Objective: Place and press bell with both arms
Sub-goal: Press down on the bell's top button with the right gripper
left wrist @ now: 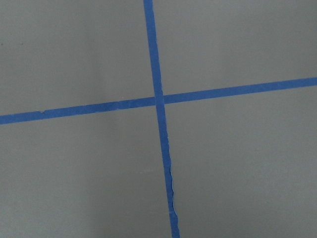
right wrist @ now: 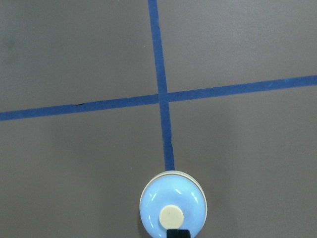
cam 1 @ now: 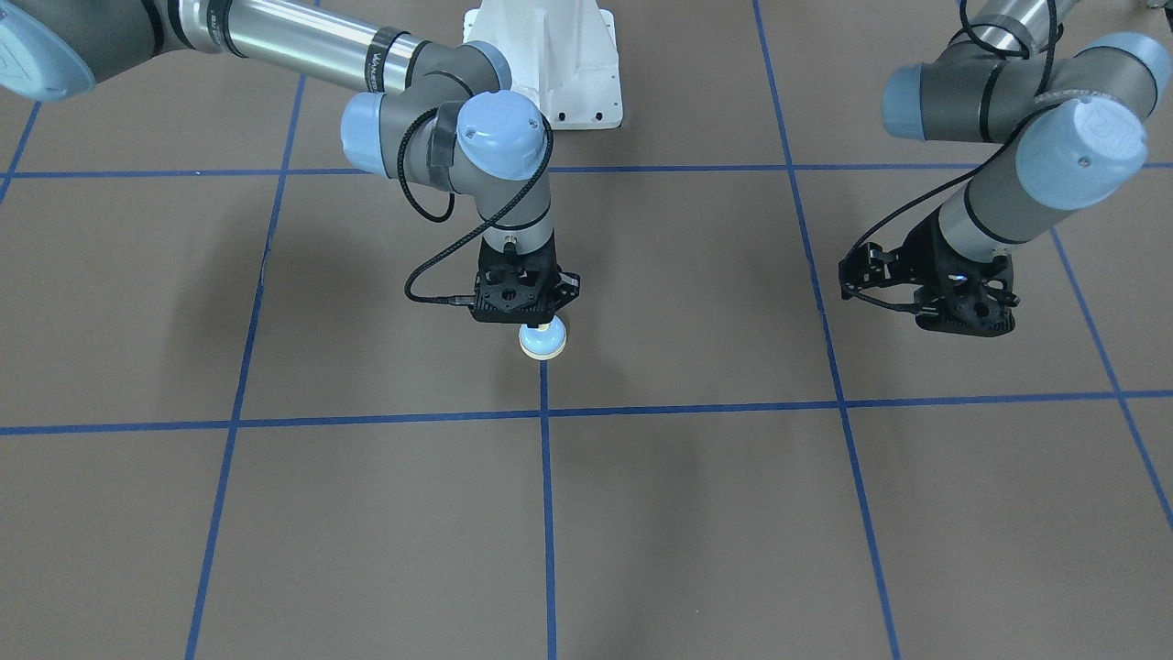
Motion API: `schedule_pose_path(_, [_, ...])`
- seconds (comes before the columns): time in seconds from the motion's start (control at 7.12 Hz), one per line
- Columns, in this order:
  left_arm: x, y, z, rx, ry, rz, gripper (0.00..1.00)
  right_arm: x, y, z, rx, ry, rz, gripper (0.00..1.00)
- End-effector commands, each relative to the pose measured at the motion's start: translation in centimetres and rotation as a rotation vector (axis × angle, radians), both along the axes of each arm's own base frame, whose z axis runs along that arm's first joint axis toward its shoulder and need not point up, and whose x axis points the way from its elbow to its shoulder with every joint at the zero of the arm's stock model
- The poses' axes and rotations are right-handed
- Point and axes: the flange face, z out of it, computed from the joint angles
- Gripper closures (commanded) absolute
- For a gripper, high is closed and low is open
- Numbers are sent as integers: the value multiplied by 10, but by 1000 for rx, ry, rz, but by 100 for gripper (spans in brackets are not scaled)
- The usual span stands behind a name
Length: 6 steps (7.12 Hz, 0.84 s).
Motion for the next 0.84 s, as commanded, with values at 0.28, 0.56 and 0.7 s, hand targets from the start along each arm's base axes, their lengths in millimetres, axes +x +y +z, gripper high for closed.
schedule_pose_path(0.28, [-1,0,0,0,0,-1,1,-16,-3,-5,7,-7,-5,100])
schedule_pose_path(0.56, [-1,0,0,0,0,-1,1,-17,-3,-4,11,-6,-8,100])
schedule_pose_path(0.7, [-1,0,-2,3,2,-1,1,-15,-5,-20,15,-26,-8,100])
